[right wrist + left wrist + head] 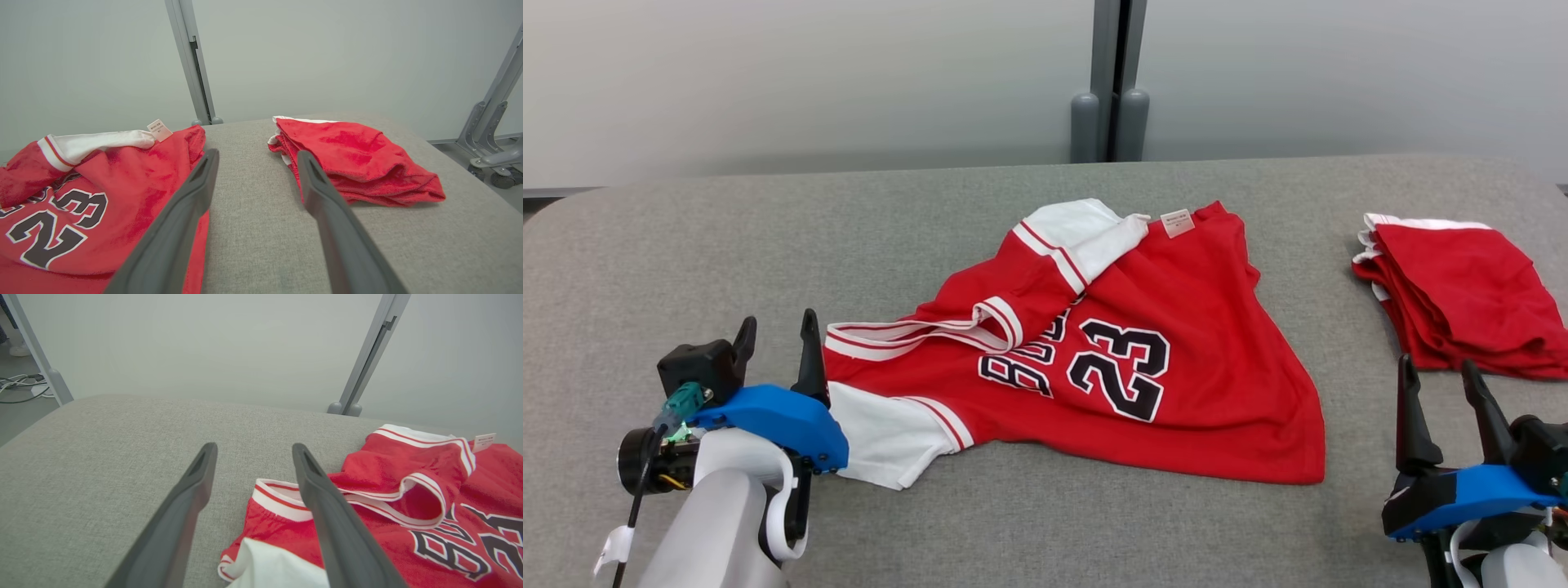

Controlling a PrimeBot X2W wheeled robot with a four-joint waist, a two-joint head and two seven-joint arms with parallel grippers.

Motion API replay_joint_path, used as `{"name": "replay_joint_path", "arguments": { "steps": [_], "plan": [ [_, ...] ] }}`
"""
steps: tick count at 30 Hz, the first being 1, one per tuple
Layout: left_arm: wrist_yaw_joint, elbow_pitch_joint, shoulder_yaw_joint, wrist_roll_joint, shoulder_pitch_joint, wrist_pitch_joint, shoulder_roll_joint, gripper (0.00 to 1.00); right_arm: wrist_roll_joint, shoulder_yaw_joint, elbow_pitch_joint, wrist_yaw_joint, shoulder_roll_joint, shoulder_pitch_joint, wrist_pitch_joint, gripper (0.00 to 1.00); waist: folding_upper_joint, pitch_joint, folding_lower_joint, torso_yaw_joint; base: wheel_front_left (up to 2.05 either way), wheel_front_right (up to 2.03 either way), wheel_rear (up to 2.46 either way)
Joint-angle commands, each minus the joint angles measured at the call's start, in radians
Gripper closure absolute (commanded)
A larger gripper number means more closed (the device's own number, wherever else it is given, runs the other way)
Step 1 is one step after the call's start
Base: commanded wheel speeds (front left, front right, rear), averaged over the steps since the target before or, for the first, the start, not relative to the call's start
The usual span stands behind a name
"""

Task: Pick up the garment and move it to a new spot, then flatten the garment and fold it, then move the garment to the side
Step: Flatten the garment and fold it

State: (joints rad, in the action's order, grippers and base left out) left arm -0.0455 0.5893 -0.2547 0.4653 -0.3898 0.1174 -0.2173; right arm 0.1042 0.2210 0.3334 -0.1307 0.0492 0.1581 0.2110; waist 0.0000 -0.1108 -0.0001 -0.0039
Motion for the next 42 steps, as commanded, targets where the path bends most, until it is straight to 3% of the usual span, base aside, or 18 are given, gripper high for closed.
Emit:
{"name": "replay_joint_path", "arguments": {
  "steps": [1, 5, 11, 18, 28, 35, 36, 37, 39, 42],
  "plan": [
    [-0.005, -0.018, -0.003, -0.005, 0.011, 0.002, -0.003, 0.00, 0.002, -0.002, 0.001, 0.000, 0.003, -0.013, -0.004, 0.00, 0.0000, 0.003, 0.0001, 0.004, 0.00, 0.00, 0.00],
    [-0.018, -0.100, -0.008, -0.011, 0.041, 0.006, -0.007, 0.00, -0.013, -0.018, 0.007, 0.000, 0.003, -0.015, -0.026, 0.00, 0.0000, 0.016, 0.0001, 0.016, 0.00, 0.00, 0.00],
    [-0.042, -0.189, -0.033, 0.002, 0.124, 0.027, 0.041, 0.00, -0.076, -0.045, 0.031, 0.000, 0.005, 0.020, -0.125, 0.00, 0.0000, 0.028, 0.0001, 0.026, 0.00, 0.00, 0.00],
    [-0.059, -0.235, -0.067, 0.014, 0.183, 0.044, 0.099, 0.00, -0.097, -0.126, 0.098, 0.000, 0.074, 0.113, -0.247, 0.00, 0.0000, 0.012, 0.0001, 0.055, 0.00, 0.00, 0.00],
    [-0.075, -0.279, -0.095, -0.002, 0.170, 0.053, 0.111, 0.00, -0.023, -0.269, 0.328, 0.000, 0.186, 0.307, -0.370, 0.00, 0.0000, -0.055, 0.0001, 0.135, 0.00, 0.00, 0.00],
    [-0.083, -0.292, -0.095, 0.000, 0.162, 0.061, 0.106, 0.00, 0.041, -0.353, 0.487, 0.000, 0.218, 0.398, -0.435, 0.00, 0.0000, -0.080, 0.0001, 0.167, 0.00, 0.00, 0.00],
    [-0.084, -0.293, -0.095, 0.001, 0.160, 0.062, 0.106, 0.00, 0.041, -0.363, 0.501, 0.000, 0.223, 0.407, -0.437, 0.09, 0.0000, -0.084, 0.0001, 0.169, 0.00, 0.00, 0.00],
    [-0.086, -0.295, -0.094, 0.001, 0.158, 0.063, 0.106, 0.00, 0.047, -0.370, 0.514, 0.000, 0.226, 0.419, -0.433, 0.56, 0.0000, -0.089, 0.0001, 0.172, 0.00, 0.00, 0.00],
    [-0.087, -0.299, -0.092, 0.002, 0.153, 0.068, 0.105, 0.00, 0.057, -0.384, 0.533, 0.000, 0.230, 0.442, -0.430, 1.00, 0.0000, -0.099, 0.0001, 0.174, 0.00, 0.00, 0.00],
    [-0.090, -0.308, -0.091, 0.001, 0.149, 0.072, 0.104, 0.00, 0.065, -0.405, 0.548, 0.000, 0.248, 0.492, -0.418, 1.00, 0.0000, -0.116, 0.0001, 0.175, 0.00, 0.00, 0.00]
  ]
}}
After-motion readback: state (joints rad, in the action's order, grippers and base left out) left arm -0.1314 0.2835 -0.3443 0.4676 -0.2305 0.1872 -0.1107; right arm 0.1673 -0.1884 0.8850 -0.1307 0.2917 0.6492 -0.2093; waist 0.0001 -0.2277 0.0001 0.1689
